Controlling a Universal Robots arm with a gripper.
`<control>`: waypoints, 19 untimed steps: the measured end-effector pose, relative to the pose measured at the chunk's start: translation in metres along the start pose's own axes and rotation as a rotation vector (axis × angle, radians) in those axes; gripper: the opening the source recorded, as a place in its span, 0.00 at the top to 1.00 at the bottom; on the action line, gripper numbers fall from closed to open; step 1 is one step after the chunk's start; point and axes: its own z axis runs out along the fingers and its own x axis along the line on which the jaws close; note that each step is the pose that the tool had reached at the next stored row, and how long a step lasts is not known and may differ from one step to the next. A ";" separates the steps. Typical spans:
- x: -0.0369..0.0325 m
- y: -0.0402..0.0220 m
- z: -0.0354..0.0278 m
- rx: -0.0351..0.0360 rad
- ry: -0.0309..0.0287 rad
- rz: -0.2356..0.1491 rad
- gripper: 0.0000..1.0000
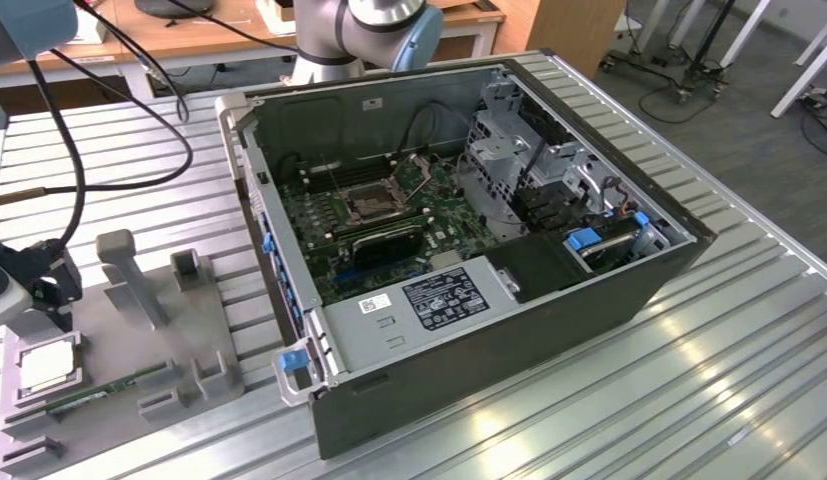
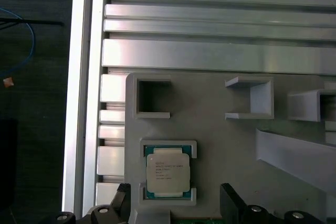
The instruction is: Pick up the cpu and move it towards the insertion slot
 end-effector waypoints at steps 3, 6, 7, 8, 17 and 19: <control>0.0000 0.0000 0.0001 0.0000 0.0000 0.000 0.24; 0.0000 0.0000 0.0001 0.0000 0.0000 0.000 0.24; 0.0000 0.0000 0.0003 0.0000 0.0000 0.000 0.24; 0.0000 0.0000 0.0005 0.0000 0.0000 0.000 0.24; 0.0000 -0.0002 0.0055 -0.0001 0.0000 0.000 0.24; 0.0000 -0.0002 0.0072 -0.0001 -0.0001 0.000 0.24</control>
